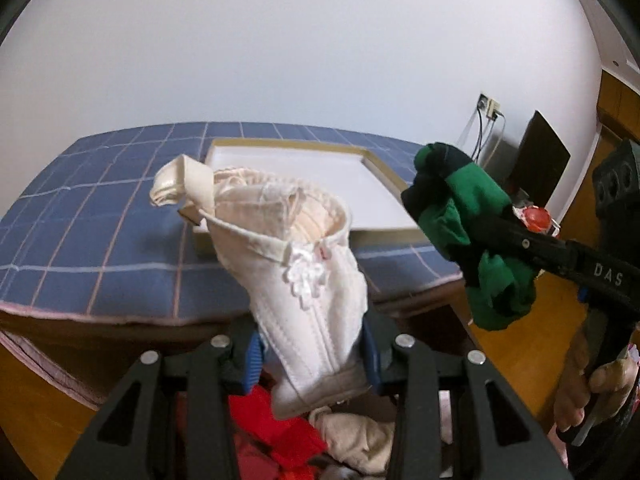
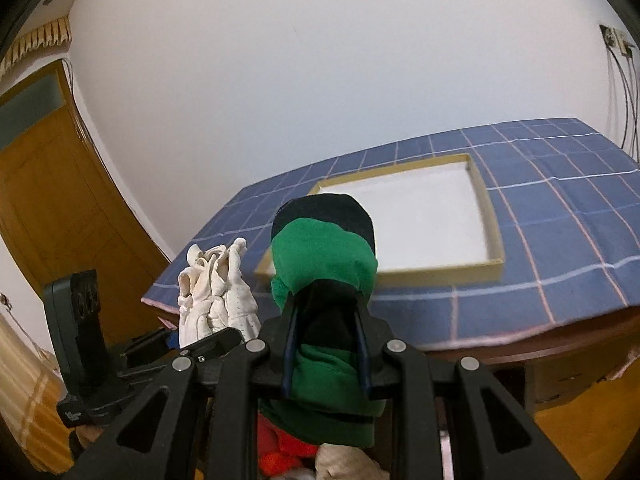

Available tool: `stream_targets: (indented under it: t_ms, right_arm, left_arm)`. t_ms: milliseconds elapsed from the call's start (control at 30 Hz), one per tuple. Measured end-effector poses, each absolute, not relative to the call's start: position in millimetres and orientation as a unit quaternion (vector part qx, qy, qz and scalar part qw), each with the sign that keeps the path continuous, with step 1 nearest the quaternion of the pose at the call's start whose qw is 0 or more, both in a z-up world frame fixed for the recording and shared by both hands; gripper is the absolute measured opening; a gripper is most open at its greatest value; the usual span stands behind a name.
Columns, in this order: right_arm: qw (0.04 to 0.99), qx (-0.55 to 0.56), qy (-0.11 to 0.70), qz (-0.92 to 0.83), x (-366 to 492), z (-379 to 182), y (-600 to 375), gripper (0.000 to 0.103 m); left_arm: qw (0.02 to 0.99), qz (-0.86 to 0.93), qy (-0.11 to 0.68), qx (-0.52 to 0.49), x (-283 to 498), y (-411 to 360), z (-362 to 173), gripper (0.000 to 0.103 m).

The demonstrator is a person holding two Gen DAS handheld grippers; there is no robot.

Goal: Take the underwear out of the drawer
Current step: 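Carry the green sock and white underwear in both tools over the white tray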

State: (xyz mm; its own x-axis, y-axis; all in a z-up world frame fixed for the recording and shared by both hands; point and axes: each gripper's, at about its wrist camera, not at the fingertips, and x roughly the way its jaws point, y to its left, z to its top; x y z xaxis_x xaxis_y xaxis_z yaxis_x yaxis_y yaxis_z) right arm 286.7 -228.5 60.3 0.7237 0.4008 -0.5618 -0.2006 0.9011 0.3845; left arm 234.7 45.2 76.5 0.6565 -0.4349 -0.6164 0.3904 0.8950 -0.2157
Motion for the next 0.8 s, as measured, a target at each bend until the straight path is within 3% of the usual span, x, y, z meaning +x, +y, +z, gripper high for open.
stream_targets:
  t_ms: [400, 800]
  right_arm:
    - [0.914, 0.163, 0.331, 0.167, 337, 61, -214, 0.026]
    - [0.920, 0.155, 0.335, 0.129, 433, 59, -194, 0.026]
  left_arm:
    - [0.919, -0.228, 0.318, -0.040, 257, 78, 108, 0.039]
    - [0.922, -0.204, 0.329, -0.003, 356, 52, 102, 0.039]
